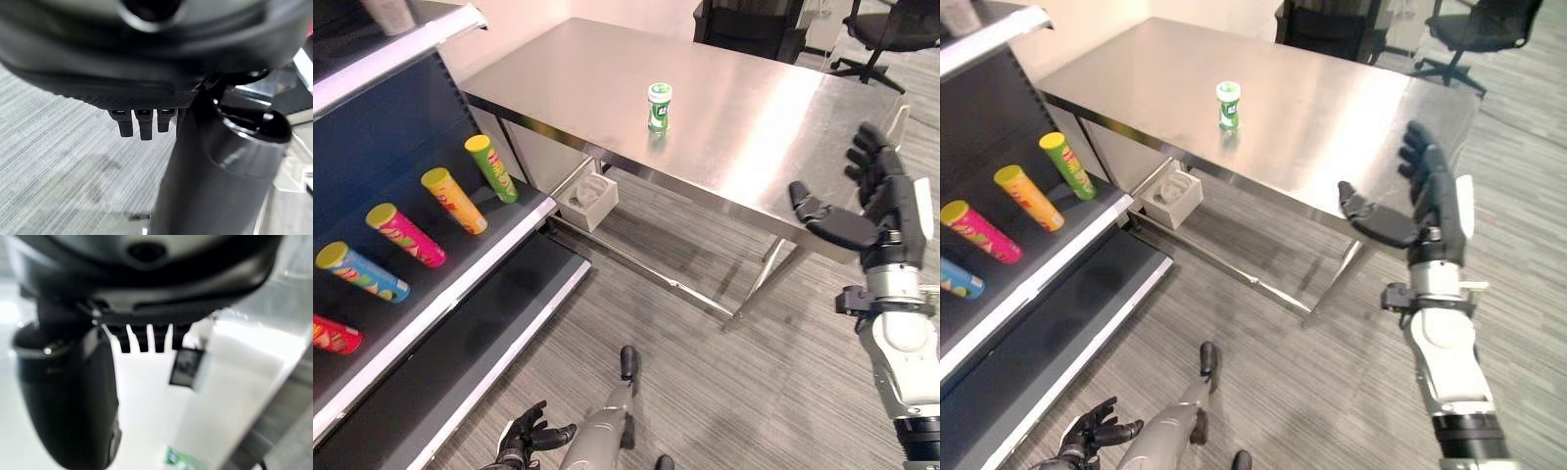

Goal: Put the goods on the table back onto the shelves and tidy them up.

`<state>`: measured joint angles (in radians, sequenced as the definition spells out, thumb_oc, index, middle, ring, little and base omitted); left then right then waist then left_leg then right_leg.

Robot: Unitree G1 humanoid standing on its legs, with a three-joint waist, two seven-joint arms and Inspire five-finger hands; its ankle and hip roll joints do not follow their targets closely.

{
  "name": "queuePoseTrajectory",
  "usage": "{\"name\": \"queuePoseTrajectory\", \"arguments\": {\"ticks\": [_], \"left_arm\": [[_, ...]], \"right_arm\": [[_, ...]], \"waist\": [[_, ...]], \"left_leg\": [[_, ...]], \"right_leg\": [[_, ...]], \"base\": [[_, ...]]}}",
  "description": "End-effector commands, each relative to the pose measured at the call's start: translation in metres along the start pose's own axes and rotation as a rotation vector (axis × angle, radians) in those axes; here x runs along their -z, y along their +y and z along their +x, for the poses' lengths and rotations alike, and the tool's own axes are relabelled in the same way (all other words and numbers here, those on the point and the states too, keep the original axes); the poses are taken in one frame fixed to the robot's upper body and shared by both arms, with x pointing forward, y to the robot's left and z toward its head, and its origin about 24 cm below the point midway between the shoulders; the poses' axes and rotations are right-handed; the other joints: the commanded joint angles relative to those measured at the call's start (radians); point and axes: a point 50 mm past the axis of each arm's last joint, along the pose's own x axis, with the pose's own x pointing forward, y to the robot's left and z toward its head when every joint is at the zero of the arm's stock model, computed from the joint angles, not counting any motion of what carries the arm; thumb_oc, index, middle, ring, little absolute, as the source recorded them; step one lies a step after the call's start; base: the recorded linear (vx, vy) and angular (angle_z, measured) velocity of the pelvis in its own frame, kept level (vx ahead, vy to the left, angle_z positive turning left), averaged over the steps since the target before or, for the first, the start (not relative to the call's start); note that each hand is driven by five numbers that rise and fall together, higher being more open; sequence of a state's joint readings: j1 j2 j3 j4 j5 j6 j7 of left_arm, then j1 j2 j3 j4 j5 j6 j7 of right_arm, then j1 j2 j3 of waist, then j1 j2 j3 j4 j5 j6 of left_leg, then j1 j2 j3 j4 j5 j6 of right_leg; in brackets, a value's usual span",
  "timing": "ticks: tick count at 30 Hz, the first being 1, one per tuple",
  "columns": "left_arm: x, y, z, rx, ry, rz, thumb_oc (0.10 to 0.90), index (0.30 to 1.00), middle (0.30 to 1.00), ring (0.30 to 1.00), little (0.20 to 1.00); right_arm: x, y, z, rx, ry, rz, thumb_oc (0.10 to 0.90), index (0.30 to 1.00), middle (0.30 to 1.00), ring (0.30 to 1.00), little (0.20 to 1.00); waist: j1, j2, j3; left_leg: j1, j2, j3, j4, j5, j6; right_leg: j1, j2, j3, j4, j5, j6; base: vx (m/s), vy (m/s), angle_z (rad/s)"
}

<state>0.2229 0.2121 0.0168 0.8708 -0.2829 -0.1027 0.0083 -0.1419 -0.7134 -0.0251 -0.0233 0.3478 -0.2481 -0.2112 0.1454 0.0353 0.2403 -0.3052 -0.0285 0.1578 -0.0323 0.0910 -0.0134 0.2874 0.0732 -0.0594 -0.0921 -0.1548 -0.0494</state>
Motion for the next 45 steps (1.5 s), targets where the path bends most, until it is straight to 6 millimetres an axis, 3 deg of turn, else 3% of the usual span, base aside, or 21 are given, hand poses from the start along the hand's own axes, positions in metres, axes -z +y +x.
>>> {"name": "queuePoseTrajectory", "arguments": {"ticks": [1,3,5,6,7,9,10,12,16,23,25,29,35,37,45], "left_arm": [[-0.032,0.01,0.006,-0.016,-0.12,0.027,0.8,0.9,0.9,0.9,0.9],[-0.027,0.014,0.006,-0.033,-0.102,0.016,0.8,0.9,0.9,0.9,0.9],[-0.024,0.018,0.005,-0.046,-0.089,0.007,0.8,0.9,0.9,0.9,0.9],[-0.025,0.018,0.005,-0.045,-0.089,0.006,0.8,0.9,0.9,0.9,0.9],[-0.032,0.019,0.007,-0.054,-0.106,0.015,0.8,0.9,0.9,0.9,0.9],[-0.042,0.018,0.008,-0.053,-0.143,0.005,0.8,0.9,0.9,0.9,0.9],[-0.034,0.021,0.008,-0.088,-0.104,0.027,0.8,0.9,0.9,0.9,0.9],[-0.045,0.02,0.009,-0.044,-0.148,0.02,0.8,0.9,0.9,0.9,0.9],[-0.036,0.015,0.008,-0.036,-0.122,-0.011,0.8,0.9,0.9,0.9,0.9],[-0.014,0.01,0.005,-0.019,-0.045,-0.003,0.8,0.9,0.9,0.9,0.9],[-0.006,0.012,0.004,-0.025,-0.015,-0.01,0.8,0.9,0.9,0.9,0.9],[-0.008,0.015,0.004,-0.026,-0.022,-0.018,0.8,0.9,0.9,0.9,0.9],[-0.01,0.016,0.003,-0.014,-0.037,-0.02,0.8,0.9,0.9,0.9,0.9],[-0.008,0.017,0.003,-0.007,-0.03,-0.021,0.8,0.9,0.9,0.9,0.9],[-0.008,0.016,0.003,0.006,-0.031,-0.015,0.8,0.9,0.9,0.9,0.9]], "right_arm": [[-0.072,-0.011,0.033,0.051,-0.367,-0.011,0.8,0.9,0.9,0.9,0.9],[-0.072,-0.006,0.033,0.034,-0.364,-0.009,0.8,0.9,0.9,0.9,0.9],[-0.076,-0.006,0.034,0.018,-0.373,-0.042,0.8,0.9,0.9,0.9,0.9],[-0.076,-0.006,0.034,0.018,-0.374,-0.043,0.8,0.9,0.9,0.9,0.9],[-0.079,-0.01,0.032,0.044,-0.394,-0.041,0.8,0.9,0.9,0.9,0.9],[-0.082,-0.014,0.032,0.065,-0.41,-0.034,0.8,0.9,0.9,0.9,0.9],[-0.069,-0.036,0.033,0.205,-0.383,-0.141,0.8,0.9,0.9,0.9,0.9],[-0.088,-0.019,0.036,0.045,-0.422,-0.063,0.8,0.9,0.9,0.9,0.9],[-0.084,-0.027,0.028,0.072,-0.413,0.004,0.8,0.9,0.9,0.9,0.9],[-0.079,-0.032,0.021,0.067,-0.381,-0.006,0.8,0.9,0.9,0.9,0.9],[-0.074,-0.025,0.021,0.028,-0.362,0.064,0.8,0.9,0.9,0.9,0.9],[-0.059,-0.013,0.019,-0.094,-0.273,0.116,0.8,0.9,0.9,0.9,0.9],[-0.043,-0.003,0.01,-0.281,-0.152,0.052,0.8,0.9,0.9,0.9,0.9],[-0.032,-0.003,-0.003,-0.361,-0.073,-0.025,0.8,0.9,0.9,0.9,0.9],[-0.029,-0.004,-0.017,-0.429,-0.035,-0.056,0.8,0.9,0.9,0.9,0.9]], "waist": [[0.038,-0.062,-0.106],[0.044,-0.07,-0.116],[0.03,-0.075,-0.107],[0.032,-0.071,-0.11],[0.011,-0.058,-0.093],[0.004,-0.052,-0.086],[0.005,-0.064,-0.08],[-0.016,-0.085,-0.093],[-0.01,-0.102,-0.131],[-0.001,-0.104,-0.147],[0.006,-0.103,-0.15],[0.012,-0.108,-0.15],[0.01,-0.112,-0.146],[-0.003,-0.107,-0.145],[-0.028,-0.099,-0.147]], "left_leg": [[0.113,0.045,0.011,-0.028,0.08,-0.032],[0.137,0.043,0.022,-0.018,0.059,-0.017],[0.212,0.027,0.02,-0.015,0.017,0.021],[0.206,0.032,0.021,-0.015,0.019,0.021],[0.241,0.038,0.004,-0.025,0.005,0.03],[0.266,0.041,-0.021,-0.044,-0.013,0.018],[0.258,0.032,-0.035,-0.039,-0.027,0.009],[0.246,0.026,-0.062,-0.022,-0.027,0.001],[0.249,0.032,-0.054,-0.041,-0.021,-0.021],[0.252,0.046,-0.072,-0.049,-0.02,-0.046],[0.256,0.05,-0.072,-0.05,-0.018,-0.053],[0.257,0.055,-0.071,-0.05,-0.014,-0.059],[0.257,0.058,-0.072,-0.052,-0.01,-0.064],[0.255,0.057,-0.075,-0.053,-0.012,-0.063],[0.256,0.053,-0.081,-0.05,-0.021,-0.06]], "right_leg": [[-0.071,-0.095,-0.06,0.118,-0.046,0.144],[-0.083,-0.114,-0.052,0.181,-0.057,0.156],[-0.173,-0.163,-0.061,0.457,0.002,0.221],[-0.18,-0.159,-0.059,0.459,0.006,0.22],[-0.269,-0.189,-0.071,0.579,0.063,0.236],[-0.331,-0.227,-0.116,0.509,0.026,0.217],[-0.316,-0.229,-0.148,0.409,0.012,0.21],[-0.244,-0.218,-0.127,0.222,0.034,0.214],[-0.178,-0.191,-0.157,0.079,0.066,0.205],[-0.127,-0.17,-0.176,0.005,0.069,0.192],[-0.12,-0.165,-0.183,0.005,0.061,0.186],[-0.117,-0.161,-0.191,0.005,0.06,0.183],[-0.117,-0.157,-0.204,0.005,0.061,0.181],[-0.12,-0.16,-0.207,0.007,0.062,0.182],[-0.126,-0.167,-0.196,0.016,0.06,0.183]], "base": [[0.4,0.13,-0.65],[0.29,0.108,-0.63],[0.23,0.119,-0.49],[0.06,0.075,-0.1],[0.02,0.028,0.21],[0.07,-0.055,0.3],[0.08,-0.159,0.4],[0.06,-0.133,1.37],[0.08,-0.083,0.75],[0.02,-0.056,0.07],[-0.01,-0.045,-0.09],[-0.01,-0.034,-0.11],[0.0,-0.036,0.09],[0.02,-0.04,0.02],[0.02,-0.019,0.03]]}}
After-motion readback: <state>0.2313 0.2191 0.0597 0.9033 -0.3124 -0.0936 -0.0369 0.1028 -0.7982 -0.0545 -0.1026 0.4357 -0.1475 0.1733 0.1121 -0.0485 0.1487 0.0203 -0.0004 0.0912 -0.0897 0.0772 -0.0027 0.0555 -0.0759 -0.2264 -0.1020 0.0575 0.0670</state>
